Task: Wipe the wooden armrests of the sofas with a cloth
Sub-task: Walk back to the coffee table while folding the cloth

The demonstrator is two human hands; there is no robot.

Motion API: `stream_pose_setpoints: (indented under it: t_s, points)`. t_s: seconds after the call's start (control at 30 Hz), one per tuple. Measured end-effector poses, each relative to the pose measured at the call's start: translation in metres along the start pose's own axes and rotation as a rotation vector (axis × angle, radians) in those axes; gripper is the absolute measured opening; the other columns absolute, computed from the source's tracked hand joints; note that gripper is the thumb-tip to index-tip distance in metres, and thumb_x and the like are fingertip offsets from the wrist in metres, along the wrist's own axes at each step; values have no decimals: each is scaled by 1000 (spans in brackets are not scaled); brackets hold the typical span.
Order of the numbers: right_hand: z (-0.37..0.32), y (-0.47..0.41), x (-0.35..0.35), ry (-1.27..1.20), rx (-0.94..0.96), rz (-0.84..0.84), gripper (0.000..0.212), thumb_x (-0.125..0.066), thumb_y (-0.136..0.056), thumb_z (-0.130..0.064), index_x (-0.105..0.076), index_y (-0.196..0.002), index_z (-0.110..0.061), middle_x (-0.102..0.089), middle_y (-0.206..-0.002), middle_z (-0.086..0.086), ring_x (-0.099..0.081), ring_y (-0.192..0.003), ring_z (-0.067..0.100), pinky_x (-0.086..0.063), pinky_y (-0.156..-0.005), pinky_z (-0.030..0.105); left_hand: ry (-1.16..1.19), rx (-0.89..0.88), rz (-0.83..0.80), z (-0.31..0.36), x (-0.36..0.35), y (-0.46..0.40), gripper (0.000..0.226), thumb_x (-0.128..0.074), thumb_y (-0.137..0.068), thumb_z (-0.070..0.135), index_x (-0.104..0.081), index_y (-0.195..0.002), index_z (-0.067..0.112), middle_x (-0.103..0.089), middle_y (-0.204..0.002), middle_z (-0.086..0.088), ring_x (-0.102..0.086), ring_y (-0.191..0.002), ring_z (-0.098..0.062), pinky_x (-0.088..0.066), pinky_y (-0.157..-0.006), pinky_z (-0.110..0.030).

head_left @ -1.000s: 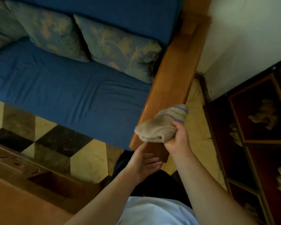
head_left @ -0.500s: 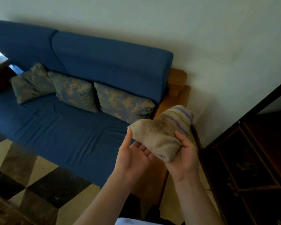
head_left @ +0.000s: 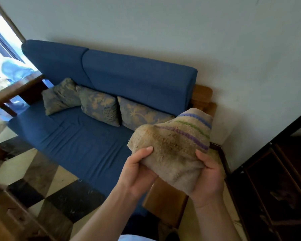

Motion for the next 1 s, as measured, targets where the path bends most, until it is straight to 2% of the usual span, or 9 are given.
stream_pose_setpoints:
  t_s: [0.1,0.37,0.47,0.53,0.63,0.73,0.87,0.93,1.0]
  points:
    - [6,-1,-8,-23,13,-43,83,-91,-57,-12,-63,-135,-3,-61,-138,27,-62,-122,46,-57,-88,57,-34,-23,-58,11,-2,5,51,-77,-77,9,-68,-127,3,-63,-137,-21,-61,-125,-38,-49,-100,-58]
    - [25,-22,-19,-21,-14,-44,69,-90,-63,-13,-69,-128,-5,-63,-136,26,-62,-122,45,-57,-88,57,-34,-39,-106,35,12,-1,49,-75,-82,16,-67,-129,7,-64,-136,-18,-61,-125,-36,-49,-99,-57]
    - [47,-40,-24,31,-27,0,40,-67,-86,-20,-72,-123,-6,-66,-133,23,-64,-121,41,-58,-88,53,103,-46,-60,60,41,1,52,-72,-86,37,-68,-130,10,-62,-139,-17,-61,-125,-36,-46,-102,-57]
    - [69,-59,-27,45,-68,63,41,-54,-92,-23,-70,-125,-5,-66,-133,23,-64,-121,41,-59,-87,52,198,-39,-11,83,68,5,62,-68,-88,51,-66,-132,8,-58,-143,-17,-58,-129,-36,-42,-107,-55]
    - [112,-92,-44,93,-199,122,38,-57,-92,-25,-73,-120,-5,-69,-128,23,-68,-115,41,-60,-82,51,260,33,-1,117,109,14,73,-56,-93,62,-60,-136,3,-64,-137,-17,-59,-128,-32,-39,-109,-49]
    - [171,-133,-73,208,-308,147,36,-61,-89,-27,-77,-111,-5,-71,-125,22,-70,-111,38,-61,-79,48,271,88,234,157,163,30,78,-80,-74,60,-67,-129,5,-71,-120,-19,-70,-108,-36,-53,-90,-52]
    - [270,-188,-105,357,-520,139,40,-59,-94,-28,-73,-119,0,-68,-128,25,-68,-116,40,-60,-83,49,291,-4,479,231,231,63,84,-75,-67,70,-69,-127,13,-76,-104,-19,-75,-88,-37,-59,-73,-51]
    - [319,-216,-115,464,-613,126,39,-56,-98,-27,-72,-120,1,-67,-129,26,-67,-117,41,-60,-85,49,376,-68,429,273,260,91,79,-73,-74,70,-69,-128,13,-75,-107,-21,-74,-95,-38,-58,-79,-54]
    - [367,-240,-121,593,-683,124,38,-56,-98,-26,-73,-117,2,-67,-128,27,-68,-116,41,-60,-83,48,407,-175,300,317,284,128,76,-69,-82,67,-67,-131,9,-70,-124,-23,-67,-115,-39,-51,-95,-55]
Point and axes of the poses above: each hand's wrist, its own y-axis away from the middle knuckle, its own x-axis out of the back of the hand, z = x × y, the point moved 5 cm from there along -y, towards the middle knuckle
